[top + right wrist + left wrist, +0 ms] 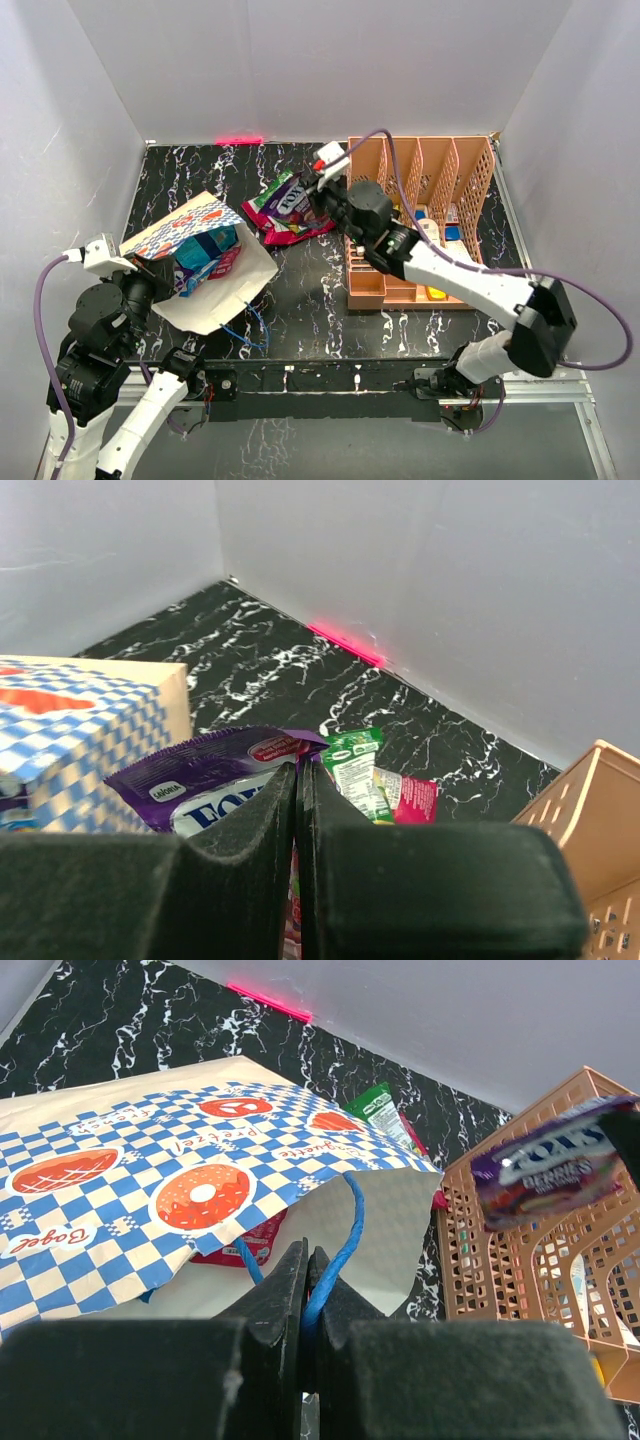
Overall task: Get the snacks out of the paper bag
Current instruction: Place the snack at the center of the board.
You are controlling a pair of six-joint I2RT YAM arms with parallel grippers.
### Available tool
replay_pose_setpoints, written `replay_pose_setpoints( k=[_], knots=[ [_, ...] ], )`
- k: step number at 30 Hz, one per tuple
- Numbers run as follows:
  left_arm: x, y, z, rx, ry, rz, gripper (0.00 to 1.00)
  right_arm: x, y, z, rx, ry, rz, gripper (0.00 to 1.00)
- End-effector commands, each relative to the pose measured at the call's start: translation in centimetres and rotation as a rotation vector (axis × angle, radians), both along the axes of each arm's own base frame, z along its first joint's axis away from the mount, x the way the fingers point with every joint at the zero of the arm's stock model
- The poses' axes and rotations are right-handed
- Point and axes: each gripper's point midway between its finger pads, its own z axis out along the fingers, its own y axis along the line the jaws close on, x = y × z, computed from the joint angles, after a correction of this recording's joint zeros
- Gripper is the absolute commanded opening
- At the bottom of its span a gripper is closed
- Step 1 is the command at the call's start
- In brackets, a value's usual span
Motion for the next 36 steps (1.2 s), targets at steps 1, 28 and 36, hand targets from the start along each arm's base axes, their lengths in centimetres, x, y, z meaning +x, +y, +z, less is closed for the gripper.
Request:
replay_pose_setpoints(
  k=[1,28,36],
  knots=[
    [-0.2,0.3,1.0,-0.011,-0.021,0.016,0.0,3.3,1.5,2.6,0.068,-0.031,-0.004,0.07],
    [0.0,-0.2,1.4,-0.015,-0.021,-0.012,0.0,20.2,7.4,-12.0,-0.064,0.174,-0.213,0.07],
    [0.0,-0.2,1.6,-0.007,-0.021,-0.009,0.0,23.0,7.3,-17.4,-0.134,0.197,-0.241,0.07]
  ],
)
